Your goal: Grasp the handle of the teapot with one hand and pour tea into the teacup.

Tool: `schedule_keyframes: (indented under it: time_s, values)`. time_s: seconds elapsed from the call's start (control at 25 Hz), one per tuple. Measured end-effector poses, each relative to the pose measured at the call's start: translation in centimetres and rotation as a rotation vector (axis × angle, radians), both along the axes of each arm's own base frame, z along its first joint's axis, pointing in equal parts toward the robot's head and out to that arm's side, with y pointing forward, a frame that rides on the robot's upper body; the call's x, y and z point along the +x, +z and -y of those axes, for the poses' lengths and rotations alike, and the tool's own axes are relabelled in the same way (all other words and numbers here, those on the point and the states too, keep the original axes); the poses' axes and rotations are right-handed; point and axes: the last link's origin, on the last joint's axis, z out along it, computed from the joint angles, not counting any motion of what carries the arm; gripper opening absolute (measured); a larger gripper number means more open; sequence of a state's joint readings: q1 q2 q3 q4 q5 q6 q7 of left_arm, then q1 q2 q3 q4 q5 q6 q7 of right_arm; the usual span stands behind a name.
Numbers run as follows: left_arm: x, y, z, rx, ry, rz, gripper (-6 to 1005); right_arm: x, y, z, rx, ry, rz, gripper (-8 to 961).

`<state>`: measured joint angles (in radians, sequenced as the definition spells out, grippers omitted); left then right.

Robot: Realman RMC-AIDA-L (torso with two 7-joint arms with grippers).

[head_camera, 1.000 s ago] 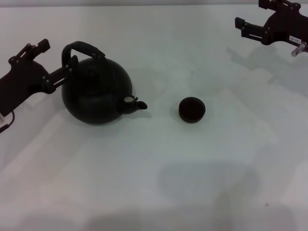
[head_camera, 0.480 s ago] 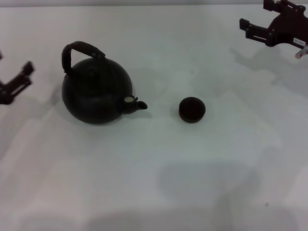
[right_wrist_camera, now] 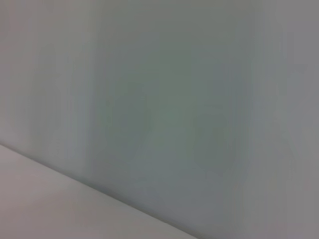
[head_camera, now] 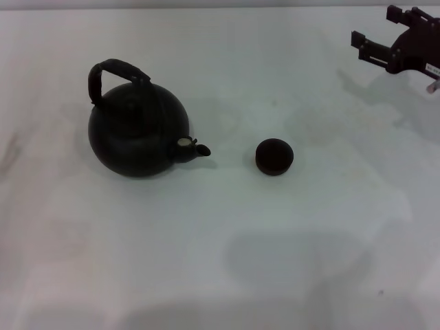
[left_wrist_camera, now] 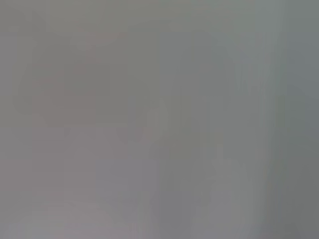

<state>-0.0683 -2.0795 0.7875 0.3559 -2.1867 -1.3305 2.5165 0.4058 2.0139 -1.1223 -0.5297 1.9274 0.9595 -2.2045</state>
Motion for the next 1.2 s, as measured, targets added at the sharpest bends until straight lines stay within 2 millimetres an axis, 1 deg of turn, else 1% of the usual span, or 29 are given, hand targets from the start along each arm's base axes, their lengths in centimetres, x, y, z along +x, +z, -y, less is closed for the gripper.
schedule_keyframes:
  time_s: [0.24, 0.48, 0.76, 1.04, 1.2]
  values:
    - [-0.9, 0.2, 0.4, 0.098, 0.071, 0.041, 878, 0.5, -0.3, 0.8, 0.078, 0.030, -0.029, 867]
    - [-0.8, 0.0, -0.3, 0.126, 0.082, 0.015, 876, 1.7, -0.5, 1.5, 0.144, -0.003, -0.043, 867]
    - [-0.9, -0.6, -2.0, 0.145, 0.134, 0.058, 876, 2.0, 0.5, 1.5, 0.189, -0.012, -0.060, 870]
    - [-0.6, -0.8, -2.0, 0.145, 0.121, 0.051, 876, 2.4, 1.0, 2.3, 0.233, 0.010, -0.064, 871]
    - [-0.6, -1.0, -1.8, 0.144, 0.125, 0.061, 876, 2.5, 1.3, 2.3, 0.252, 0.002, -0.073, 871]
